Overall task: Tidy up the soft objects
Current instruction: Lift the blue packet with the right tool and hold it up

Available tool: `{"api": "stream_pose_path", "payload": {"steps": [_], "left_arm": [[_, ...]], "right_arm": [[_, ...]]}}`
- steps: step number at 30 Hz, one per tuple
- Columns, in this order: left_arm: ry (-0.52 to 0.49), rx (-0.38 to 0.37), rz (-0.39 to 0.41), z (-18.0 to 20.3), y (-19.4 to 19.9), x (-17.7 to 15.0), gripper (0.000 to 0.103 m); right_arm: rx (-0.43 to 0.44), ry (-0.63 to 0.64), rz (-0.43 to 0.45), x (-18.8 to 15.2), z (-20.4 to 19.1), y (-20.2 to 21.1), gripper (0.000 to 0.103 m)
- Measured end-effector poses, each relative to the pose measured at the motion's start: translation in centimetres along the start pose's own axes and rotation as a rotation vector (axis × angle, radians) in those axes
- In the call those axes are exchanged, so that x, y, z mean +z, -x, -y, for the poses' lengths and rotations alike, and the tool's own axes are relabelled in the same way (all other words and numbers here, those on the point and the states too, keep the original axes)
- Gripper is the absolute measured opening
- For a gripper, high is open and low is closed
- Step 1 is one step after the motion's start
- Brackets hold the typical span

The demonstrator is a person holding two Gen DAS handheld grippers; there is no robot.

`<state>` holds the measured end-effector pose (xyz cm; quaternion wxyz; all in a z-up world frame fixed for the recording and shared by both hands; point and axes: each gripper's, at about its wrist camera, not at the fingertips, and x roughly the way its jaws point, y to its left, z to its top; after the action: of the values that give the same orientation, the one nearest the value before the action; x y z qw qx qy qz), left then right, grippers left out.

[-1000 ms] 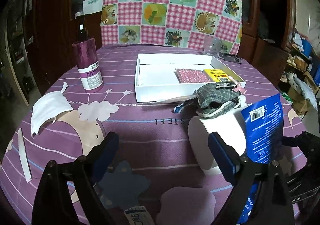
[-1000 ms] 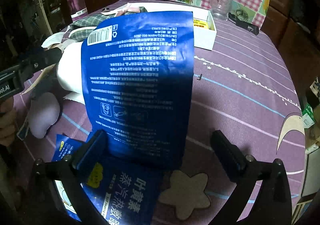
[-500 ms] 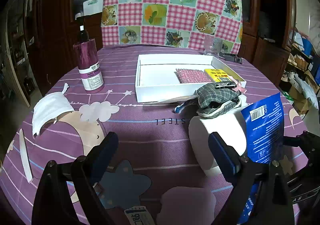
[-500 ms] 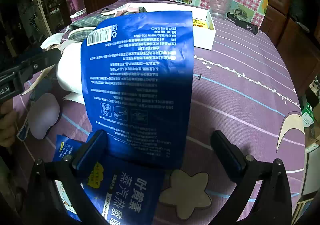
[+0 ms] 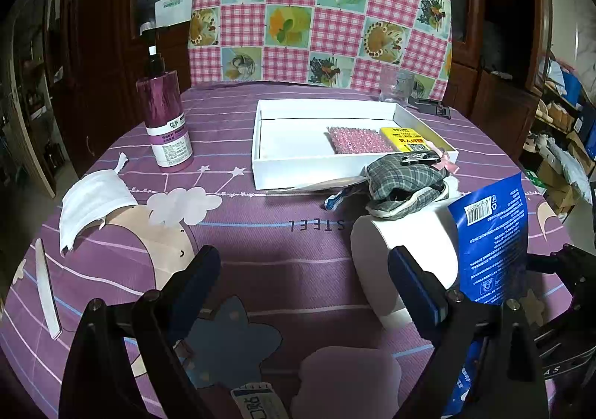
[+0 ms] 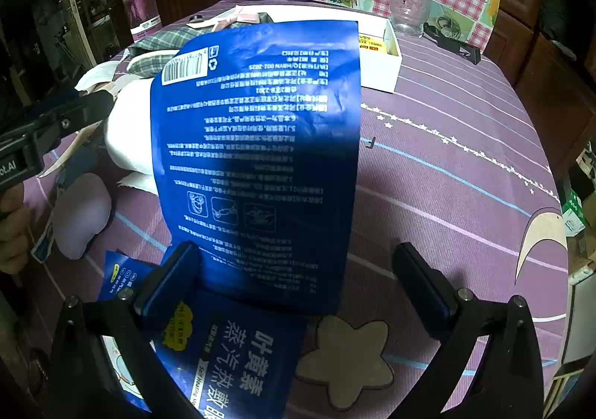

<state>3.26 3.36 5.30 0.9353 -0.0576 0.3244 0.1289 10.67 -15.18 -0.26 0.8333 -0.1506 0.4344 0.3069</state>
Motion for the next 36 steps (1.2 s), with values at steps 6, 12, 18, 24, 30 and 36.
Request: {"api": "stream_pose_path", "payload": {"steps": [6,12,18,24,30,36], "left_arm": [[0.0,0.001,-0.001,0.0,0.0,0.0,0.093],[0.002,0.0,-0.002,0.0,0.0,0.1,0.093],[0.001,-0.014,0.001,0.2,0.2,-0.2,0.093],[0.001,-0.025,0.007,0.2,0.6,-0.2,0.093],[0.0,-0.029,0.005,0.3,0.7,-0.2,0.093],[-0.005,-0.03,0.013,0.5,1.0,-0.2,0.093]], "right_arm": [[0.0,0.0,0.0,0.0,0.1,0.0,0.103],[0.0,0.0,0.0,0.0,0.0,0.0,0.103],[-0.001,0.0,0.0,0.0,0.0,-0.1,0.103],[0.001,0.001,0.0,0.1,0.1,-0.2,0.103],[0.007,-0.002,0.004,0.0,-0.2,-0.3,0.103],[0.093,-0.019,0.151,-0.7,0.0,2.4,0.101]]}}
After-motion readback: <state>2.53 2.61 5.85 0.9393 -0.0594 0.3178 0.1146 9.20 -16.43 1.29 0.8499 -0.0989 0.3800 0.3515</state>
